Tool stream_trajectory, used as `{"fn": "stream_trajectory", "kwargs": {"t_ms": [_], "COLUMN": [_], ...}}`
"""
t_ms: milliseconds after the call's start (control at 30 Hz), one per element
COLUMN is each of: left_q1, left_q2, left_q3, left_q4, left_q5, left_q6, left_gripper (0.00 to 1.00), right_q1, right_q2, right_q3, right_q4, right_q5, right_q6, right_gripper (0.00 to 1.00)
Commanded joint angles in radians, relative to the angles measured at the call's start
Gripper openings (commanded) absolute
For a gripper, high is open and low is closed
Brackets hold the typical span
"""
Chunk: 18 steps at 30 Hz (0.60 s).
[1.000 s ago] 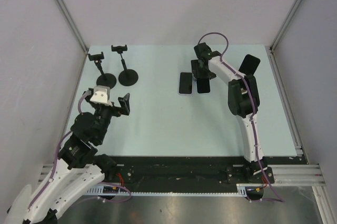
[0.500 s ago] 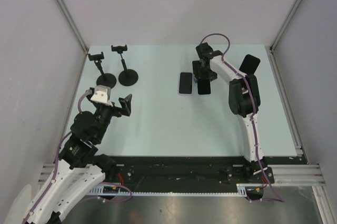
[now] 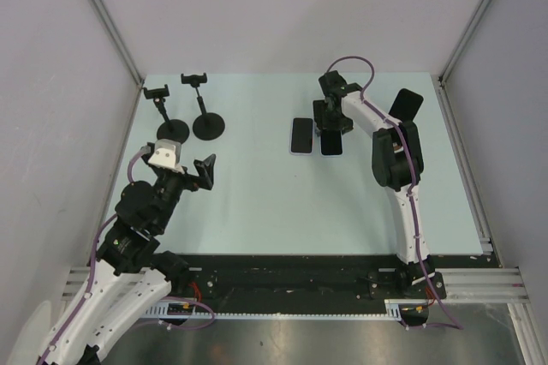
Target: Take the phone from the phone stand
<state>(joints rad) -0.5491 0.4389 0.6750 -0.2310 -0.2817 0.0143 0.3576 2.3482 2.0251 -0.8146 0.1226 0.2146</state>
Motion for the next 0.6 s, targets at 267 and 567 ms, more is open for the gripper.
{"fn": "stream_trajectory", "kwargs": {"t_ms": [267, 567], "left_q1": [0.012, 0.015], "left_q2": [0.011, 0.012], "left_q3": [-0.003, -0.005], "left_q4": [0.022, 0.021], "left_q5": [0.03, 0.032], "left_q6": [-0.004, -0.002], "left_gripper": [1.0, 1.0], "right_q1": [-0.008, -0.048], "right_q2": [-0.033, -0.165], "right_q3": [-0.08, -0.242], "right_q4": [0.084, 0.193], "right_q5": [-0.038, -0.107], "right_q6": [0.054, 0.081], "right_gripper": [0.87, 0.92]}}
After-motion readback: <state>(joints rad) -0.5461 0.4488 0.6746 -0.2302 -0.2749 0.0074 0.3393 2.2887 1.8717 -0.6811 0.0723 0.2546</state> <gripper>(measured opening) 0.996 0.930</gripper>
